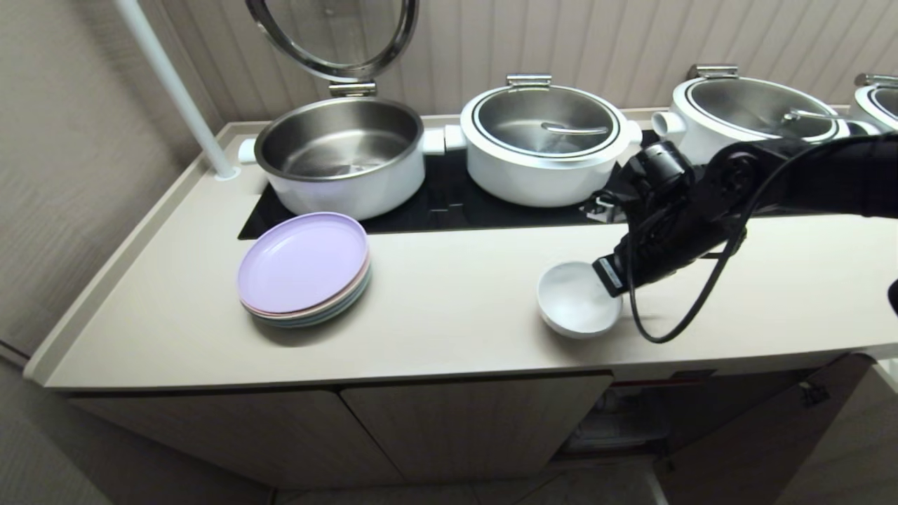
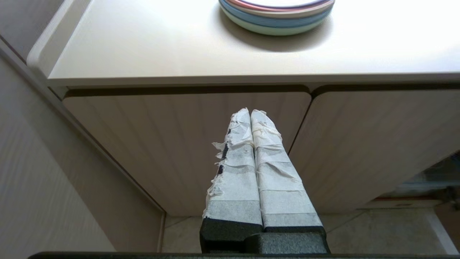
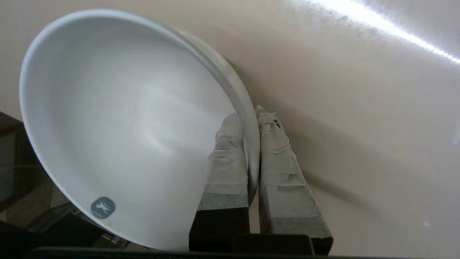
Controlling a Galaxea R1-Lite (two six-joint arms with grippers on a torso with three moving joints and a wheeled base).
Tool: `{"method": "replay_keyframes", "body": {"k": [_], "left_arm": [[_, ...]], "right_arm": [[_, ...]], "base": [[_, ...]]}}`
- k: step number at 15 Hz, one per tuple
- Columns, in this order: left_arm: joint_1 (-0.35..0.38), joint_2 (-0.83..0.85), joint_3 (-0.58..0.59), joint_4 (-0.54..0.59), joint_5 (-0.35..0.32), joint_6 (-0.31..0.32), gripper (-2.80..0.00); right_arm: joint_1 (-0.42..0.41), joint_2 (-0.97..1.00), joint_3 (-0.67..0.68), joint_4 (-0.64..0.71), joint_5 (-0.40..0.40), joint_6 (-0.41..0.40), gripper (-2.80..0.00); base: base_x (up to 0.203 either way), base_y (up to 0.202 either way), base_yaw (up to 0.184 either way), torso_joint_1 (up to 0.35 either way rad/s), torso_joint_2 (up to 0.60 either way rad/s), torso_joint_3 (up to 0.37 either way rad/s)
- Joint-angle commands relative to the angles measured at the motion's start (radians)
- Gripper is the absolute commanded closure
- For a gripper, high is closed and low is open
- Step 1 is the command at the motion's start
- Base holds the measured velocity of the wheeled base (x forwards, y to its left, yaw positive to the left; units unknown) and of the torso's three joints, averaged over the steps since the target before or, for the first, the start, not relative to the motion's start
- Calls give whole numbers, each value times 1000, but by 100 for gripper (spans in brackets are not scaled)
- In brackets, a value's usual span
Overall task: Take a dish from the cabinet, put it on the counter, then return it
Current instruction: Pick up the bowl from the table
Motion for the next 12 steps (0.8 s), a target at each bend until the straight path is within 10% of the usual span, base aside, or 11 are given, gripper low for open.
{"method": "replay_keyframes", "body": {"k": [1,12], "left_arm": [[0,0,0,0,1,0,0],[0,0,0,-1,1,0,0]], "right_arm": [[-7,-7,4,7,-18,-2,0],[-34,-161,119,7,-18,129,0]], "base": [[0,0,0,0,0,0],[0,0,0,0,0,0]]}}
